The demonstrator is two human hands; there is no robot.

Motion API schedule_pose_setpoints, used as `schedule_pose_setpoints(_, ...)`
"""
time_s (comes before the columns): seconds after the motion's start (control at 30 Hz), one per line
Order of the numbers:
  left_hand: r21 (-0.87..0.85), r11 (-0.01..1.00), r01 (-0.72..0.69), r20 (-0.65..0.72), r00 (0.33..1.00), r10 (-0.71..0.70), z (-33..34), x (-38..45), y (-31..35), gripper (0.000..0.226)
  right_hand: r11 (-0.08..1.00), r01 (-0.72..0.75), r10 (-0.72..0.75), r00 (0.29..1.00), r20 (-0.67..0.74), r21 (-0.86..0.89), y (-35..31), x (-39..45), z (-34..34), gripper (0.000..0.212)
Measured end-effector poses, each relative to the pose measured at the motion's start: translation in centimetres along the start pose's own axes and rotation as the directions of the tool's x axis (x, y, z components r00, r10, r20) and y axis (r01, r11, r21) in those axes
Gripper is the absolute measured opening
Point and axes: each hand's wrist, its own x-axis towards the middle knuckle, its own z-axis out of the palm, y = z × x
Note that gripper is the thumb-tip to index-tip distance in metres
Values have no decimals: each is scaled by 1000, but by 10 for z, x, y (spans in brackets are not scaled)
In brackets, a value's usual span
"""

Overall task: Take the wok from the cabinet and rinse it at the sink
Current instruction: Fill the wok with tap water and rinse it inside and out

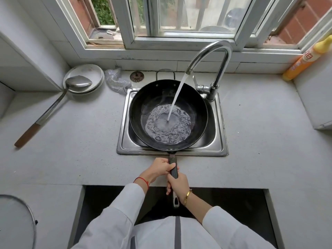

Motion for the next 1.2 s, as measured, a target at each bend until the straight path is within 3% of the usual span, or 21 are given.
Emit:
schedule_pose_setpoints(0.23, 20, 999, 33, 17, 999, -33, 1, -2, 5, 28, 992, -1, 6, 999, 35, -130, 4, 11, -6, 25)
schedule_pose_setpoints(0.43, 1, 998, 61, 12, 998, -61, 1, -2, 4, 26, 812, 159, -93, 985, 144, -562, -2, 20, -26, 34)
schedule_pose_setpoints(0.57, -54, 995, 80, 19, 997, -79, 0, -1, 4, 21, 700, 201, -1, 960, 280, -685, -13, 25, -43, 46)
schedule_pose_setpoints(0.8, -30, 995, 97, 18, 995, -97, 1, 1, 5, 20, 663, 153, 230, 889, 395, -732, -38, 26, -54, 52)
schedule_pose_setpoints(0.9, -39, 994, 107, 33, 994, -106, 0, 3, 5, 11, 531, 185, 295, 875, 385, -827, -70, 31, -68, 56)
schedule_pose_setpoints(0.97, -64, 992, 110, 41, 993, -108, -1, 3, 5, 16, 463, 238, 134, 933, 333, -854, -101, 37, -81, 52)
schedule_pose_setpoints(1.03, -95, 989, 115, 49, 993, -110, -1, 2, 6, 24, 402, 275, -201, 957, 209, -873, -137, 46, -93, 43)
schedule_pose_setpoints(1.1, -110, 987, 121, 46, 992, -117, -1, 1, 8, 27, 452, 289, -503, 864, 27, -844, -172, 57, -104, 26)
schedule_pose_setpoints(1.2, -127, 983, 132, 41, 991, -128, 0, 2, 8, 29, 393, 314, -689, 723, -51, -864, -217, 84, -115, 30)
